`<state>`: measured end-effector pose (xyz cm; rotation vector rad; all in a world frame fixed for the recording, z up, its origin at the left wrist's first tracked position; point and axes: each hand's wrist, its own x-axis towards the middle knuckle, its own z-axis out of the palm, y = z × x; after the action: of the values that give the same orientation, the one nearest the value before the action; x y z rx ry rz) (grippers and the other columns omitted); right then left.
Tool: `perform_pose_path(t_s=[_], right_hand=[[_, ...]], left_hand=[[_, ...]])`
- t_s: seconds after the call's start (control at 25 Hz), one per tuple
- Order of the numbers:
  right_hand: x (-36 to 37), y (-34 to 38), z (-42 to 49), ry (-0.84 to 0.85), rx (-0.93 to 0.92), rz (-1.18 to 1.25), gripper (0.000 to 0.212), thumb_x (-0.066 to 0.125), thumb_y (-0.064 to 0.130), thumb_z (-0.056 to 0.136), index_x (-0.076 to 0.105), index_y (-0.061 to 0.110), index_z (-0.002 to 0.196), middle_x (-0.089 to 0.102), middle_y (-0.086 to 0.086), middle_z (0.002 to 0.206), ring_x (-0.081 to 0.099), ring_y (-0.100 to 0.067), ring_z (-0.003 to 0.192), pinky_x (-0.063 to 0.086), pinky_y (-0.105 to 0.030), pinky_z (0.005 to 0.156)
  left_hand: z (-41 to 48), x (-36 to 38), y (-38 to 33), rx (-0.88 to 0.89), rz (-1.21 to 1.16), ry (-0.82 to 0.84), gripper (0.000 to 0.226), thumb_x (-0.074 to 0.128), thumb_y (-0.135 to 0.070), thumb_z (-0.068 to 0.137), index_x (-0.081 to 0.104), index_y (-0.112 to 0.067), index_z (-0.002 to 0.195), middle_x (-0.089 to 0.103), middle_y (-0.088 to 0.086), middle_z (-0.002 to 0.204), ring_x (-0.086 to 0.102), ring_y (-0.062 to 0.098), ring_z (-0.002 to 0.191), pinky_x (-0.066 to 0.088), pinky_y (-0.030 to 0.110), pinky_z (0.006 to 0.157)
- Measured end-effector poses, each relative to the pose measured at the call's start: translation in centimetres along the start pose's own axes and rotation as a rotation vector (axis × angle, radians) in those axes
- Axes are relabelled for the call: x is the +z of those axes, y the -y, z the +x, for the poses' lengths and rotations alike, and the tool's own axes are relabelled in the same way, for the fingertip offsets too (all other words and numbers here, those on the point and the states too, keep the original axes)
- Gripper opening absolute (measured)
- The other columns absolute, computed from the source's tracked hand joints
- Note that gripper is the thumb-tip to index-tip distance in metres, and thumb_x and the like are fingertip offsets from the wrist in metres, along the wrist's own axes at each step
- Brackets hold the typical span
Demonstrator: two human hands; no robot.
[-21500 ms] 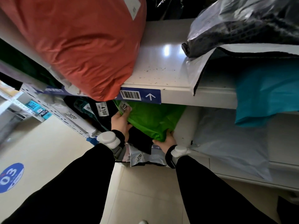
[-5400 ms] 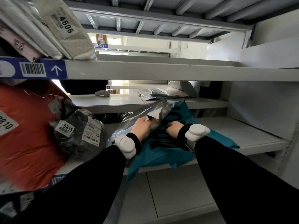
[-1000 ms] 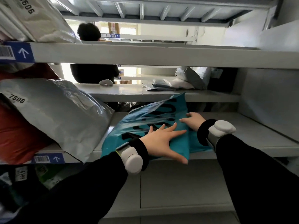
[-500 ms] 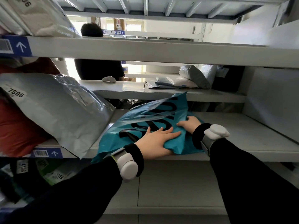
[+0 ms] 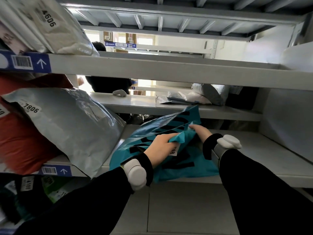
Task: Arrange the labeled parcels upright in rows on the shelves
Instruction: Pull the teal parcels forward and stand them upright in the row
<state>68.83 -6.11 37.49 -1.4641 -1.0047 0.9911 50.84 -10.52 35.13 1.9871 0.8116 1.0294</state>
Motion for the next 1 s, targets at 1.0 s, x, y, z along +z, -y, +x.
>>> perform_pose_path(t_s=[1.0], right_hand=[[18.7,2.4,5.7,0.045,-0.23,0.078,0.052,0.055,0.036,0.062,0.058,0.011,0.108,0.062,-0.018,0.1,0.059,-0.03,0.092,0.046,-0.041,0.086]], left_hand=[[-0.9,-21.9,0.6,-0.086,-0.85,-0.658,0.027,0.054,-0.029,0.096,0.062,-0.009,0.112,0.068,0.016,0.107,0.066,0.032,0.1,0.054,0.048,0.091]])
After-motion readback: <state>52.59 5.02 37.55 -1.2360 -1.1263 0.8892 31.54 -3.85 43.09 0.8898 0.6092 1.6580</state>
